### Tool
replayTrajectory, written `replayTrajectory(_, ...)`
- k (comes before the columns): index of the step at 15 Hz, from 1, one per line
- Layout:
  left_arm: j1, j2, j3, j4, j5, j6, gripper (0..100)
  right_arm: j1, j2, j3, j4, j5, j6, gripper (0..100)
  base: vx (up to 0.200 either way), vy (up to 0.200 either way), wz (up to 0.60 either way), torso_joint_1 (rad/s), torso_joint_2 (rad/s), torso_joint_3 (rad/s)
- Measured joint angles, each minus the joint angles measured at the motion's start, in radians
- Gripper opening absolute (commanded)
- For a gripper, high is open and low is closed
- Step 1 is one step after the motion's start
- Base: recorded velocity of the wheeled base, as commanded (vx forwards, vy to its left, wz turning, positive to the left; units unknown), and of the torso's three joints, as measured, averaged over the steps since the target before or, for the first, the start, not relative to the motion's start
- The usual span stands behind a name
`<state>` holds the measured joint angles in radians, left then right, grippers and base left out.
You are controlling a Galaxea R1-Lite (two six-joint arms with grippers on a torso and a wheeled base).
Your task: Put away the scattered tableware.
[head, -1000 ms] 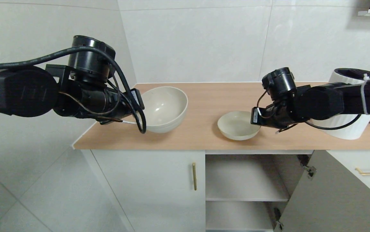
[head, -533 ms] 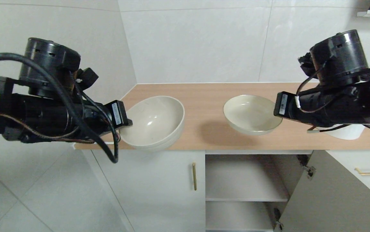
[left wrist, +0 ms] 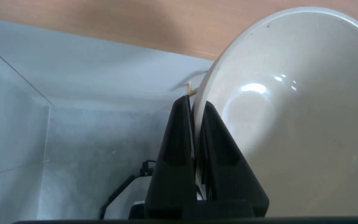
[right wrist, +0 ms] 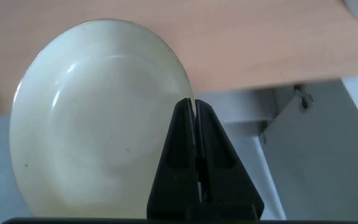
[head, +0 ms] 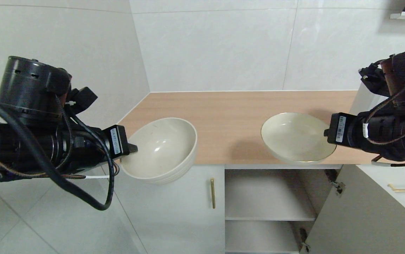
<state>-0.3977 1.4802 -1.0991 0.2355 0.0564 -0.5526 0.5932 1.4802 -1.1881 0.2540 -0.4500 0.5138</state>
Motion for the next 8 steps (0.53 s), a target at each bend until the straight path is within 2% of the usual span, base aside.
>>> replayTrajectory(3, -0.009, -0.002, 0.004, 0.001, 0.0, 0.004, 0, 0.068, -0.013, 0.053, 0.002, -0.006, 0.001, 0, 0.0, 0.0, 0.0, -0.131, 0.36, 0.229)
replayTrajectory(6, -0.026, -0.004, 0.025, 0.002, 0.0, 0.045, 0, 0.125, -0.015, 0.114, 0.0, -0.009, 0.006, 0, 0.0, 0.0, 0.0, -0.155, 0.47, 0.31)
replayTrajectory(8, -0.031, 0.002, 0.033, 0.002, 0.0, 0.048, 0, 0.136, -0.011, 0.146, -0.002, -0.008, 0.007, 0, 0.0, 0.0, 0.0, -0.149, 0.47, 0.315)
